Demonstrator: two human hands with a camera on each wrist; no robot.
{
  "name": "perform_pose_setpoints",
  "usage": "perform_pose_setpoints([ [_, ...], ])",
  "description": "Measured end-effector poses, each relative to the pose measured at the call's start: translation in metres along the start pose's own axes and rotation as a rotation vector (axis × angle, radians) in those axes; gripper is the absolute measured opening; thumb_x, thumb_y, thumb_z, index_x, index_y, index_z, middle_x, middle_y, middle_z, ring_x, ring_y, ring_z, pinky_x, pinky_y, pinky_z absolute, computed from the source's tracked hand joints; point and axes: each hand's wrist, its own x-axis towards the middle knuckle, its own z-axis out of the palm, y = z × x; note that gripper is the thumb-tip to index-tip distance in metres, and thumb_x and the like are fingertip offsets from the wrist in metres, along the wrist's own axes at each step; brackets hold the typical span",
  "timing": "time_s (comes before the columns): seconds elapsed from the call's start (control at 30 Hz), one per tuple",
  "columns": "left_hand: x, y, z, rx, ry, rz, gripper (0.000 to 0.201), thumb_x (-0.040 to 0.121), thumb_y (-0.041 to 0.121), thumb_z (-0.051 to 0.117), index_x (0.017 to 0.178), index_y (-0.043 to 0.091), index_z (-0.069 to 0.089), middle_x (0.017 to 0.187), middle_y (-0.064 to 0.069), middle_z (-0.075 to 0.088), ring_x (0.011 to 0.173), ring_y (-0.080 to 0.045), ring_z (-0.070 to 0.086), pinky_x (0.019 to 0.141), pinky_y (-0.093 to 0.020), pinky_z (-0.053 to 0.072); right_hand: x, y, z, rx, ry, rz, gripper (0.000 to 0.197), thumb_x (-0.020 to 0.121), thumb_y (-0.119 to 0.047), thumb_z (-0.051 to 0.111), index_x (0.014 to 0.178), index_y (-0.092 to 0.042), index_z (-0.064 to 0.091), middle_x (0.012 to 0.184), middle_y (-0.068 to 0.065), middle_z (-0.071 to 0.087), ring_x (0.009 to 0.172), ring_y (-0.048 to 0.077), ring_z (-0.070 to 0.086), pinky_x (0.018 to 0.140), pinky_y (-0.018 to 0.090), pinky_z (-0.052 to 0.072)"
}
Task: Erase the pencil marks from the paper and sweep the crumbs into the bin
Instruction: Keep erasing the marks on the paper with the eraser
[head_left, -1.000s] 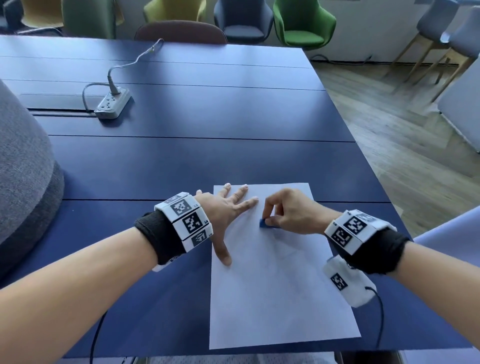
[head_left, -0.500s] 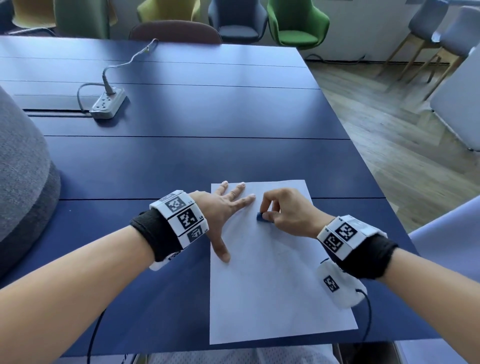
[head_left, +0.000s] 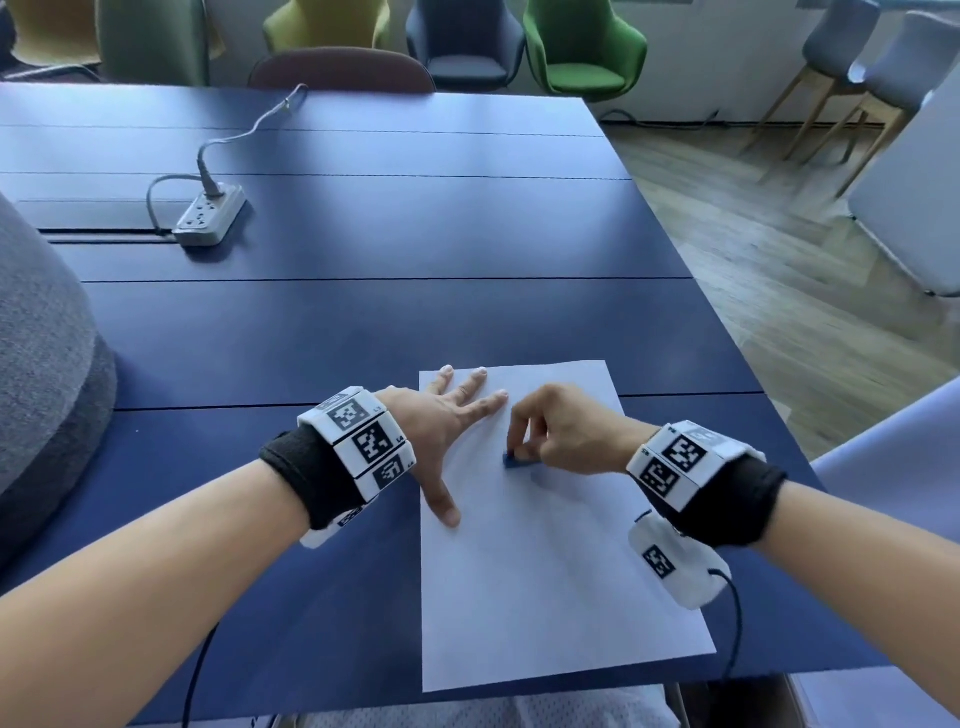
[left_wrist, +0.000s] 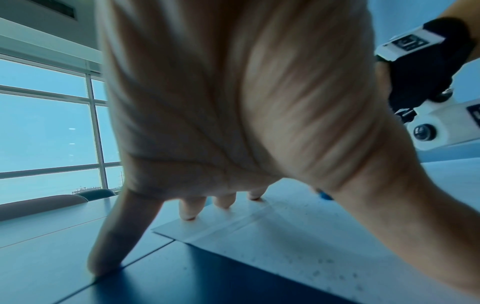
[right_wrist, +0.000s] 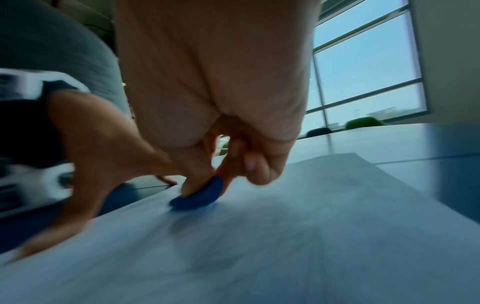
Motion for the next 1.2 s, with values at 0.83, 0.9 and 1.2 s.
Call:
perform_pose_setpoints([
  [0.83,-0.003,0.001,-0.001,-0.035,-0.015,-0.006,0.147,0.052,0.062,0.086,0.145,0.046,-0.026,0.152,0.017,-0.037,0.143,-0.018,-0.031,0.111,-0.069,0.014,-0.048,-0.004,0.010,-0.101,-0.185,0.003,0.009,0.082,-0.016,0.067,0.081,-0.024,0.069,0.076,-0.007,0.062,0.062,0.003,0.051,0.053,0.016,0.035],
  [0.9,-0.003,0.001,-0.001,-0.025,-0.018,-0.011,0.147,0.052,0.063,0.086,0.145,0.046,-0.027,0.152,0.017,-0.038,0.143,-0.018,-0.031,0.111,-0.068,0.017,-0.039,-0.005,0.006,-0.100,-0.135,0.009,0.009,0.081,-0.015,0.068,0.080,-0.024,0.070,0.072,-0.008,0.062,0.060,0.002,0.052,0.055,0.019,0.037],
  [1.2,0.000,0.001,-0.001,-0.010,-0.040,-0.025,0.148,0.052,0.064,0.086,0.145,0.045,-0.028,0.152,0.015,-0.038,0.143,-0.021,-0.032,0.110,-0.068,0.015,-0.042,-0.003,0.013,-0.044,-0.187,-0.008,0.009,0.083,-0.014,0.068,0.081,-0.022,0.070,0.072,-0.005,0.062,0.059,0.005,0.051,0.050,0.010,0.036],
])
